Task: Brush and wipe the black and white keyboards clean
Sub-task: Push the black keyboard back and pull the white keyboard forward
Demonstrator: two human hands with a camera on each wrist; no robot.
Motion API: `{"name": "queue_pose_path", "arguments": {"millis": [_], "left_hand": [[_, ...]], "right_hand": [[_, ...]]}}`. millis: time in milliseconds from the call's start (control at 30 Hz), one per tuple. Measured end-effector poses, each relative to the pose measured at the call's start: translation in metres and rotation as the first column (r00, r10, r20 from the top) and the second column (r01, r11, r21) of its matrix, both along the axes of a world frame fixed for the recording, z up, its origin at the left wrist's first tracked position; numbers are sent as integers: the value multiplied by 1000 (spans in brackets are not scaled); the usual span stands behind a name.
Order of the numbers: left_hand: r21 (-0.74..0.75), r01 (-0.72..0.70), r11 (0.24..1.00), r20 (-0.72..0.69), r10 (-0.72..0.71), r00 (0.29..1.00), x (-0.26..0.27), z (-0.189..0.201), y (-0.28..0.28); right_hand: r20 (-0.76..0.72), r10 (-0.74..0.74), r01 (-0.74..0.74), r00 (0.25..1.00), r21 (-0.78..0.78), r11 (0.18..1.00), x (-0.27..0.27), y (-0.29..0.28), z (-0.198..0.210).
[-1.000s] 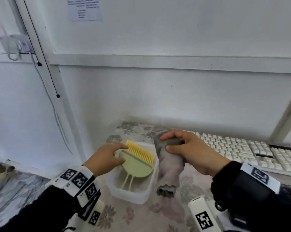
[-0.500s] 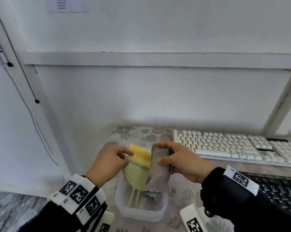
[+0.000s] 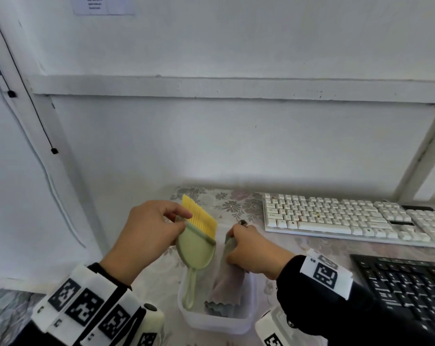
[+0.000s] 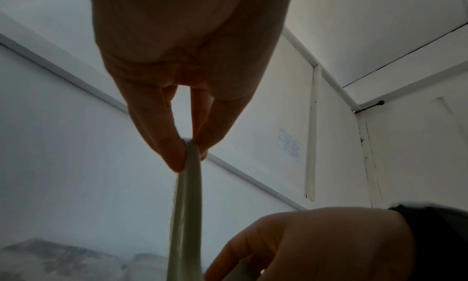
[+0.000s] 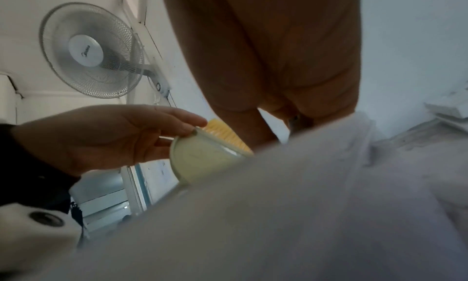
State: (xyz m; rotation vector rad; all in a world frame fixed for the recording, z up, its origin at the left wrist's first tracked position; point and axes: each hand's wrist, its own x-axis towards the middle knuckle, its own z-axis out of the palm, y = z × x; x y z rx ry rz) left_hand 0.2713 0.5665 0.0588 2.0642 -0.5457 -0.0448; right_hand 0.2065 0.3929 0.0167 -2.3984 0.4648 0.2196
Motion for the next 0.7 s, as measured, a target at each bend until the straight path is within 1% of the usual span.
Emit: {"name": "queue_pose_path", "arguments": {"millis": [33, 67, 133, 167, 200, 267, 333, 367, 467, 533, 567, 633, 700], "left_hand": [[-10, -4, 1000, 7, 4, 1000, 0, 1, 0], [-23, -7, 1000, 10, 7, 1000, 0, 3, 1], [-59, -2, 998, 1, 2, 1000, 1, 4, 0], [-78, 4, 997, -4, -4, 1000, 1, 5, -1], [-97, 10, 995, -9, -11, 1000, 0, 5, -2], [-124, 21, 992, -15, -23, 1000, -1, 4, -4], [-149, 33, 988, -23, -36, 999, -2, 2, -6], [-164, 39, 986, -34, -45, 998, -2, 1, -8], [-209, 49, 977, -96, -71, 993, 0, -6, -13], [-217, 57, 975, -158, -93, 983, 2, -12, -16], [-213, 64, 975, -186, -104, 977, 3, -16, -18], [-187, 81, 979, -214, -122, 969, 3, -23, -21], [-148, 83, 985, -199, -112, 973, 4, -31, -22]], "right_hand": [[-21, 4, -5, 1000, -43, 999, 0, 2, 0], [-37, 18, -19, 999, -30, 999, 0, 3, 1], [-48, 44, -39, 998, 98, 994, -1, 6, 1], [-47, 51, -45, 998, 128, 991, -3, 7, 1], [-43, 66, -62, 997, 98, 993, -5, 9, 0], [-20, 107, -109, 994, -92, 990, -8, 11, -2], [15, 159, -146, 987, -314, 938, -12, 14, -3], [17, 179, -158, 984, -390, 907, -14, 13, -2], [-38, 199, -193, 979, -477, 857, -21, 8, 0], [-72, 198, -208, 977, -492, 845, -26, 4, 0], [-75, 194, -206, 978, -479, 854, -29, 2, 1], [-62, 178, -188, 982, -419, 888, -37, -2, 2], [-46, 162, -168, 986, -351, 921, -44, -7, 4]]}}
